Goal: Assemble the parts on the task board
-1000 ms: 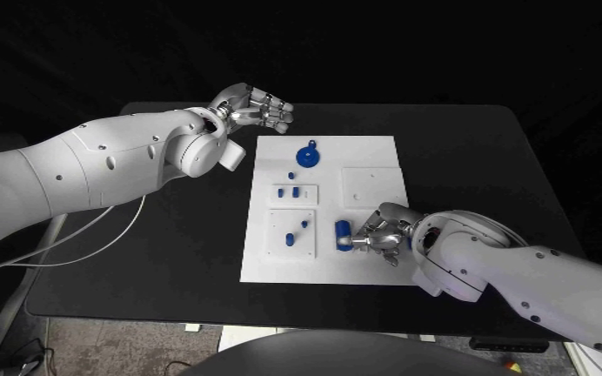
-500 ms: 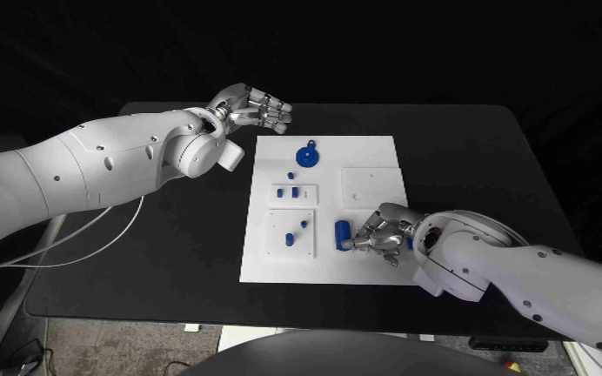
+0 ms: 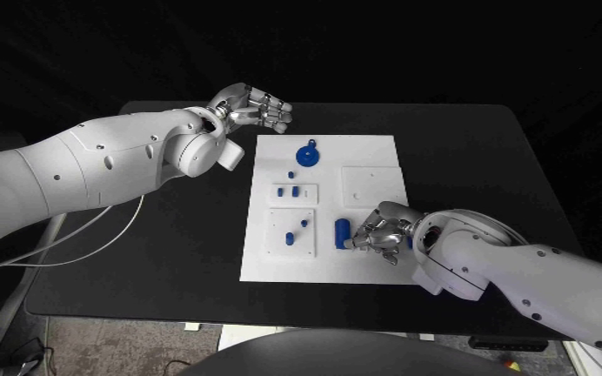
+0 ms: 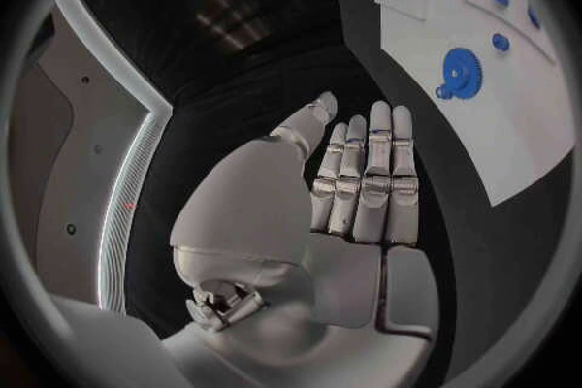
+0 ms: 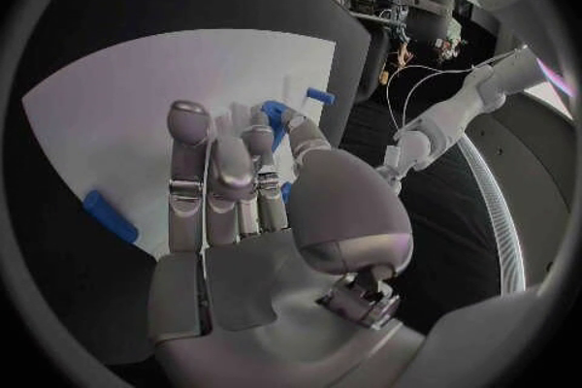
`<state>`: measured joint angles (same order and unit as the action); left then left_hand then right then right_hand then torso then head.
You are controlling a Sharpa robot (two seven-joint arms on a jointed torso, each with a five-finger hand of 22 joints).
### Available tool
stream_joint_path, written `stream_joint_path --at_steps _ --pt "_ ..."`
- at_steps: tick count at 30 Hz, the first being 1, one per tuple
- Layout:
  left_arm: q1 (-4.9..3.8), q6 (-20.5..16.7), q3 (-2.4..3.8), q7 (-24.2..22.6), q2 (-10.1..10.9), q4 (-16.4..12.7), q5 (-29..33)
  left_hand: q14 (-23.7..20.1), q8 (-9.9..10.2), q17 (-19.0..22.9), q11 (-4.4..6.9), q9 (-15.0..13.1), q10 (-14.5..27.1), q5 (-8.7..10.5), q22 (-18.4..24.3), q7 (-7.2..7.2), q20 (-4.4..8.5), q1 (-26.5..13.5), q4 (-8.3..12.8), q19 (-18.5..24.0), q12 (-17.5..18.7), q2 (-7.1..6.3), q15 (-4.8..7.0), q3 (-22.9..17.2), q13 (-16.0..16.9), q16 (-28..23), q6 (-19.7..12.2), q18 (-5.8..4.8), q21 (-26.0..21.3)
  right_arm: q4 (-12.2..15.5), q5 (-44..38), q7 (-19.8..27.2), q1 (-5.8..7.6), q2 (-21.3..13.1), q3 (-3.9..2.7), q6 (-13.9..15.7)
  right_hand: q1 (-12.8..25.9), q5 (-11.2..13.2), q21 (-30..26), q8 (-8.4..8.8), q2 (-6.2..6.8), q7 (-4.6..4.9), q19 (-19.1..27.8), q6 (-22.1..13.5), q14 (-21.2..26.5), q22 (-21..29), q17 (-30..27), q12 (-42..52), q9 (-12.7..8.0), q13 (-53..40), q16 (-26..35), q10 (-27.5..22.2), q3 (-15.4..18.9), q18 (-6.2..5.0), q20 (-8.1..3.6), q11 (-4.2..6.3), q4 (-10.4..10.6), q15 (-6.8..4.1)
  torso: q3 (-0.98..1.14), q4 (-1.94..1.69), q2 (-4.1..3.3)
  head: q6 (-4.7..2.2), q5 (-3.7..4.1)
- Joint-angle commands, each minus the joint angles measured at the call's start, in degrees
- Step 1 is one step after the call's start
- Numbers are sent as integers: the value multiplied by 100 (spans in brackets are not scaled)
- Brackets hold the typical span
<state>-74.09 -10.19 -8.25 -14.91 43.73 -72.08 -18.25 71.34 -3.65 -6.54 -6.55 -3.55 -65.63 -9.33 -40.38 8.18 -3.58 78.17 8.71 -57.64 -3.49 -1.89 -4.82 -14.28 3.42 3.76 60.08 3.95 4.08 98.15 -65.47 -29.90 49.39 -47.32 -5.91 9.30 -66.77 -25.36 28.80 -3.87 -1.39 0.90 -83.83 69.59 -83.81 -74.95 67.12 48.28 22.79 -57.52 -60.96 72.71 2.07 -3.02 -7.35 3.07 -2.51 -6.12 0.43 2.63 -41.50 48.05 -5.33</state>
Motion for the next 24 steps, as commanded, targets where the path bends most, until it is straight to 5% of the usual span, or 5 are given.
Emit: stream_joint_path --at_steps 1,7,24 --pt "-4 83 3 -30 -6 -14 30 -3 3 -5 -19 -3 -4 -27 8 7 -7 -44 -19 -13 13 11 3 -21 -7 -10 -28 -28 22 -15 2 -19 -6 19 1 82 42 -12 39 19 -20 -3 -211 63 -18 -317 7 25 13 -11 -38 38 -42 27 -20 21 -3 -18 0 2 -1 10 0" --pt "-4 89 2 -27 -4 -13 30 -3 3 -5 -19 -3 -4 -27 8 7 -7 -44 -19 -13 13 11 3 -21 -7 -10 -28 -28 22 -51 -99 -222 -6 32 1 201 86 -42 58 21 -47 -22 -219 105 -21 -320 12 45 40 -31 -50 79 -94 39 -29 33 20 -28 0 -1 1 16 8" --pt "-4 123 0 -14 10 -18 30 -3 3 -5 -19 -3 -4 -27 8 7 -7 -44 -19 -13 13 11 3 -21 -7 -10 -28 -28 22 -141 -114 -481 -7 104 2 -403 96 48 -13 22 52 -8 -199 74 -12 -301 -38 -56 35 9 10 33 -193 47 -24 23 -146 -20 0 0 0 58 13"
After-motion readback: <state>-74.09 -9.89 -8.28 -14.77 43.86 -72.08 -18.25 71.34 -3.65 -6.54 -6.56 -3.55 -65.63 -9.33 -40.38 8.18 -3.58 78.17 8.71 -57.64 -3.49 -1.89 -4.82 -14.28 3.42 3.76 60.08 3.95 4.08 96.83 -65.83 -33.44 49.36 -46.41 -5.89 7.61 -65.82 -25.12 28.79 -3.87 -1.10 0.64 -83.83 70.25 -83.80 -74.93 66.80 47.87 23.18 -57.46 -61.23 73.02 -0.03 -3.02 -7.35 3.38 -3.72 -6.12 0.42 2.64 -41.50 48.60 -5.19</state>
